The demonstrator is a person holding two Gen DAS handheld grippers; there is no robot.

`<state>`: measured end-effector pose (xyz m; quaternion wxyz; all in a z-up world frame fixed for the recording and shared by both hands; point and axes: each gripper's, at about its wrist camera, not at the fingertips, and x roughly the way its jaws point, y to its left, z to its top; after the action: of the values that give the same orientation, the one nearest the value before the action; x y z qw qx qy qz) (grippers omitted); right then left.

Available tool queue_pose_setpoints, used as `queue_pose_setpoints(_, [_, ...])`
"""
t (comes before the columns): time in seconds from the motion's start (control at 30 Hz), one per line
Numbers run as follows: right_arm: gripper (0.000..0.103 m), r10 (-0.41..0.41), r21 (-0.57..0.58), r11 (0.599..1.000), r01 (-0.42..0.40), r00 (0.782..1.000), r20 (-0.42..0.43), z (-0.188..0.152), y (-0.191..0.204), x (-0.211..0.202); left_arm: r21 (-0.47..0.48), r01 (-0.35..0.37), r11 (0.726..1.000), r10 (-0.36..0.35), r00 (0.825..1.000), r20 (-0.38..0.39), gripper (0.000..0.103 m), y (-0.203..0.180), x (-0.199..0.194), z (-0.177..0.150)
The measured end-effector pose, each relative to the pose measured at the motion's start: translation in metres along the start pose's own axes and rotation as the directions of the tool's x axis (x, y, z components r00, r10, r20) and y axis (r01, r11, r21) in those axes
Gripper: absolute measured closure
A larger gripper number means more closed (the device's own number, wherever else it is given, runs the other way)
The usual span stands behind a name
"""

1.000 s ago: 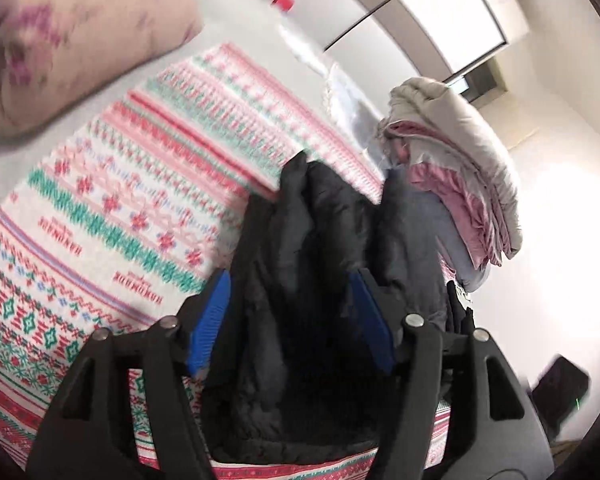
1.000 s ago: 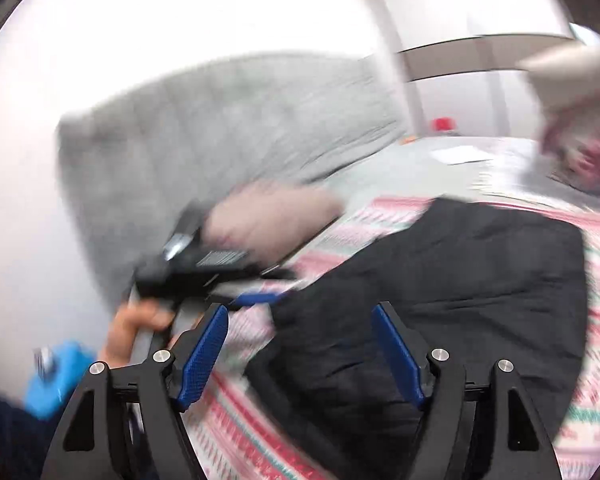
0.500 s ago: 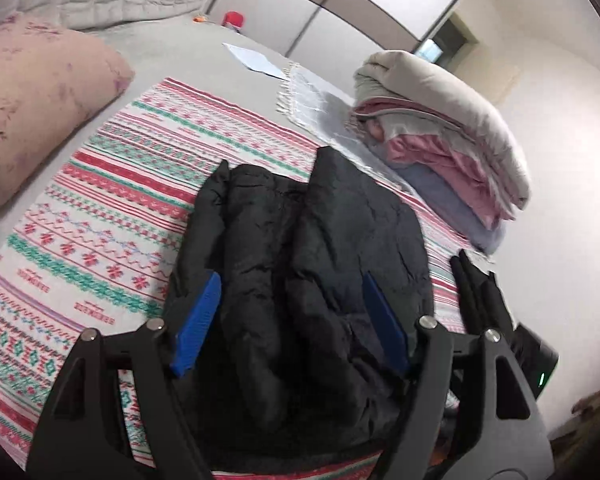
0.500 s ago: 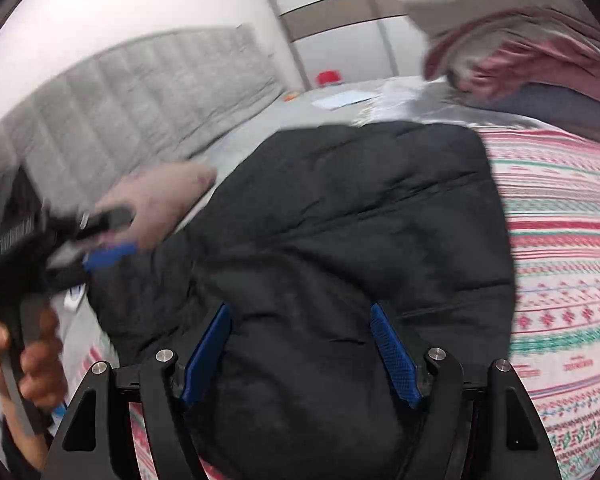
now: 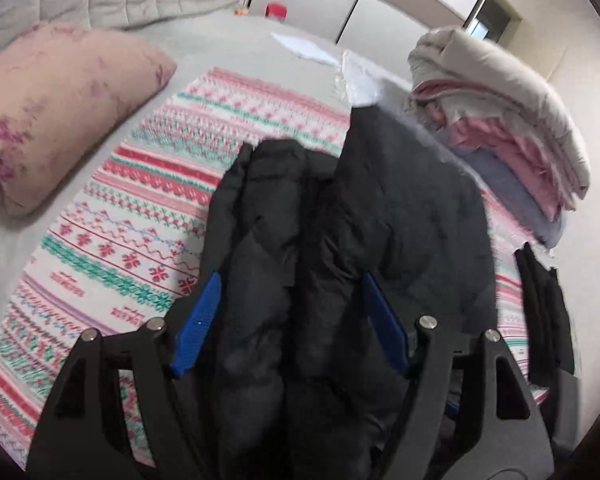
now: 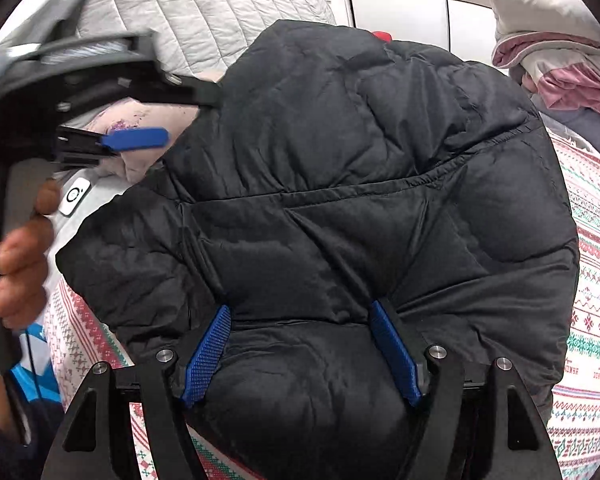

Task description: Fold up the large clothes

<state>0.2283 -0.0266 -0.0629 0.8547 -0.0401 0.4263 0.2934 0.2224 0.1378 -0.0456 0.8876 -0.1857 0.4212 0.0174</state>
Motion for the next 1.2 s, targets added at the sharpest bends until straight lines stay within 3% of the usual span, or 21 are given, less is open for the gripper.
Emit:
queue_pose_setpoints(0.03, [0.029,-0.003,-0.002,1.000,0.003,1.000,-0.001,0.000,0.001,0.000,-0.002,0.001,1.000,-0.001,1.000,-0.021,0.040,0.001,0.008,0.000])
queue_pose_setpoints(0.1, [0.029,-0.001,0.003,1.000,0.001,1.000,-0.002,-0.005,0.006,-0.003,-0.011,0.008,1.000,-0.009,0.998,-0.061,0.046,0.004,0.022,0.000])
queue_pose_setpoints(0.27, [0.029,0.083,0.067,0.994,-0.083,0.997,-0.004,-0.004,-0.010,-0.010,0.017,-0.037,0.999,0.039,0.997,-0.064,0.047,0.007,0.028,-0.007])
queue_pose_setpoints(0.4, [0.030,0.148,0.148,0.976,-0.157,0.987,0.068,0.001,-0.035,-0.029,0.041,-0.062,0.997,0.065,0.996,-0.067,0.047,0.009,0.032,-0.014])
queue_pose_setpoints(0.53, [0.030,0.075,0.262,0.957,-0.125,0.978,0.193,0.007,-0.072,-0.060,0.010,-0.041,0.999,0.042,0.996,-0.082,0.047,0.016,0.033,-0.016])
queue_pose_setpoints(0.67, [0.030,-0.049,0.448,0.892,-0.059,0.973,0.226,0.028,-0.128,-0.070,-0.013,-0.022,1.000,0.021,0.996,-0.088,0.047,0.021,0.032,-0.017])
queue_pose_setpoints(0.77, [0.030,-0.030,0.517,0.850,-0.104,0.970,0.243,0.044,-0.151,-0.069,-0.007,-0.032,0.999,0.031,0.995,-0.090,0.046,0.018,0.032,-0.016])
queue_pose_setpoints(1.0, [0.029,-0.062,0.427,0.904,0.019,0.994,0.087,0.110,-0.132,-0.003,0.011,-0.062,0.998,0.063,0.994,-0.089,0.043,0.015,0.031,-0.016])
queue_pose_setpoints(1.1, [0.028,-0.180,0.292,0.939,0.181,0.983,-0.031,0.121,-0.116,0.053,0.020,-0.076,0.997,0.077,0.994,-0.079,0.041,0.013,0.029,-0.015])
queue_pose_setpoints(1.2, [0.027,-0.183,0.288,0.936,0.203,0.979,-0.094,0.115,-0.119,0.097,0.011,-0.091,0.996,0.092,0.994,-0.054,0.039,0.016,0.023,-0.013])
